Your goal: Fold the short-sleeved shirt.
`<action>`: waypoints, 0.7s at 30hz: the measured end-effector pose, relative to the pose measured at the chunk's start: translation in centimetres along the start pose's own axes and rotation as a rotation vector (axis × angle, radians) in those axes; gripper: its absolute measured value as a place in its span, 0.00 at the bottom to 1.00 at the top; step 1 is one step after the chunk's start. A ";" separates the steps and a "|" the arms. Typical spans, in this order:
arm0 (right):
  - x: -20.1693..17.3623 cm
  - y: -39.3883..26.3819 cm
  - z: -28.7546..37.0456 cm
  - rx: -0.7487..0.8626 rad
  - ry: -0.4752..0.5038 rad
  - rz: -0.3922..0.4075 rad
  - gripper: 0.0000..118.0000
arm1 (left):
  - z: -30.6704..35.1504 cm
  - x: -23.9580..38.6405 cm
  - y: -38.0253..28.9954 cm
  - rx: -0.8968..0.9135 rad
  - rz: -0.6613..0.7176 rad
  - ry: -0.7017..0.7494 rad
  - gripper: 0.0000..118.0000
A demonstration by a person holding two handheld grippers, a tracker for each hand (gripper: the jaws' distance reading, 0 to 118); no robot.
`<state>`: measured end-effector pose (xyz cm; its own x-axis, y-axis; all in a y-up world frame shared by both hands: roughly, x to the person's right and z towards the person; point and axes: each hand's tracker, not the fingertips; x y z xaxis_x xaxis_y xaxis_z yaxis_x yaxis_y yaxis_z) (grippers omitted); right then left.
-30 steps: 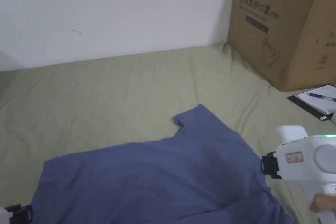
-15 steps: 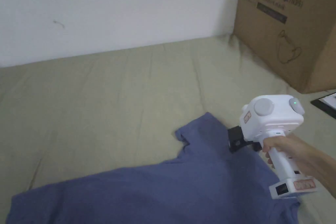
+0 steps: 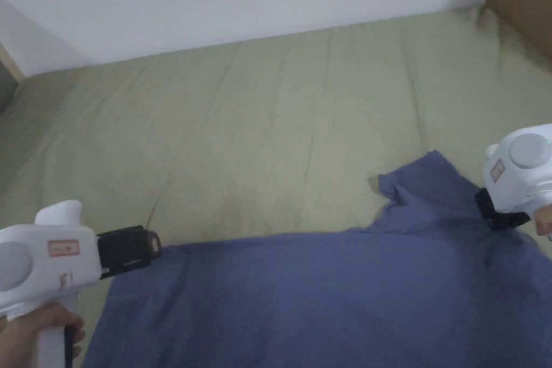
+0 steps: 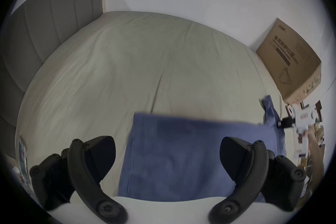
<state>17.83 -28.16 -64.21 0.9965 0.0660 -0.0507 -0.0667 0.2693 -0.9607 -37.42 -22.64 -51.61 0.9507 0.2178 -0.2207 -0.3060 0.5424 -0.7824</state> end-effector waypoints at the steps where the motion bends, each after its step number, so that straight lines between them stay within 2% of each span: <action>1: 0.0 0.0 0.0 0.000 -0.003 -0.002 0.01 | -1.4 0.4 0.7 -0.016 -0.004 0.019 0.96; 5: 0.3 0.2 -0.2 -0.008 0.010 -0.037 0.01 | -6.9 0.2 1.7 -0.178 -0.048 0.115 0.93; 7: 0.2 0.2 -0.3 -0.007 0.010 -0.046 0.01 | -9.7 -0.2 0.7 -0.296 -0.075 0.158 0.71; 8: 0.1 0.2 -0.4 -0.008 0.008 -0.044 0.01 | -9.7 -0.1 0.1 -0.223 -0.101 0.170 0.69; 10: -0.2 0.3 -0.4 -0.006 -0.004 -0.038 0.01 | -8.8 0.8 0.4 -0.218 -0.074 0.166 0.68; 11: -0.3 0.3 -0.3 -0.005 -0.012 -0.028 0.01 | -8.5 1.1 0.6 -0.220 -0.077 0.180 0.62; 14: -0.2 0.1 1.1 0.016 -0.014 -0.029 0.01 | -7.2 1.5 1.4 -0.218 -0.085 0.196 0.25; 15: 0.0 0.0 1.8 0.029 -0.005 -0.041 0.01 | -6.6 1.7 1.5 -0.222 -0.116 0.194 0.01; 19: 1.7 -0.9 6.1 0.081 0.085 -0.117 0.01 | -2.6 1.3 1.9 -0.189 -0.093 0.129 0.00; 21: 2.2 -2.0 8.8 0.117 0.102 -0.094 0.01 | 0.1 1.5 2.0 -0.148 -0.113 0.105 0.00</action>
<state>19.72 -20.08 -60.03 0.9981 -0.0606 0.0052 0.0279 0.3804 -0.9244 -36.64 -21.15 -53.44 0.9810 0.0719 -0.1800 -0.1933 0.4315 -0.8812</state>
